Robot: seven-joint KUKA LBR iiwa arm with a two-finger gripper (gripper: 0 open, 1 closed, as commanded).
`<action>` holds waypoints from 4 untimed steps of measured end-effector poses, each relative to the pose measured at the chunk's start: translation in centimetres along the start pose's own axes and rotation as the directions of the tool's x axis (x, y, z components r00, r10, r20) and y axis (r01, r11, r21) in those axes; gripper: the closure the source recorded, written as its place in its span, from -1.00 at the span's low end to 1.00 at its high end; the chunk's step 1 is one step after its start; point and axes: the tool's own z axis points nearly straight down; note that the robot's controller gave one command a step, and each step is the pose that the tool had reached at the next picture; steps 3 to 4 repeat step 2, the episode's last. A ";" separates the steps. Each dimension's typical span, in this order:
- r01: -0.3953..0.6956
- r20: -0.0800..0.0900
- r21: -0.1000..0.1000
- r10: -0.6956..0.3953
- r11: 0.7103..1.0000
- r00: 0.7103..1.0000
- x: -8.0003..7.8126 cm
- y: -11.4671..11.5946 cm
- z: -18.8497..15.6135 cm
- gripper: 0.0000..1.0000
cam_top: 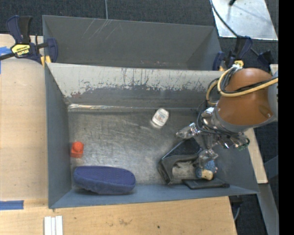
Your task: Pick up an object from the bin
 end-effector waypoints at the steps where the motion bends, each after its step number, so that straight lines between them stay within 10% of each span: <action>1: -0.001 0.005 0.002 0.001 1.000 1.000 -0.1 0.0 -0.2 1.00; 2: 0.072 0.000 0.014 -0.072 0.997 0.997 -0.9 -2.6 -14.7 1.00; 4: 0.072 0.000 0.014 -0.072 0.997 0.997 -0.9 -2.6 -14.7 1.00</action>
Offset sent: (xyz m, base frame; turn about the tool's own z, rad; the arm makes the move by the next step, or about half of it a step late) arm 0.0000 0.0000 0.0000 0.0000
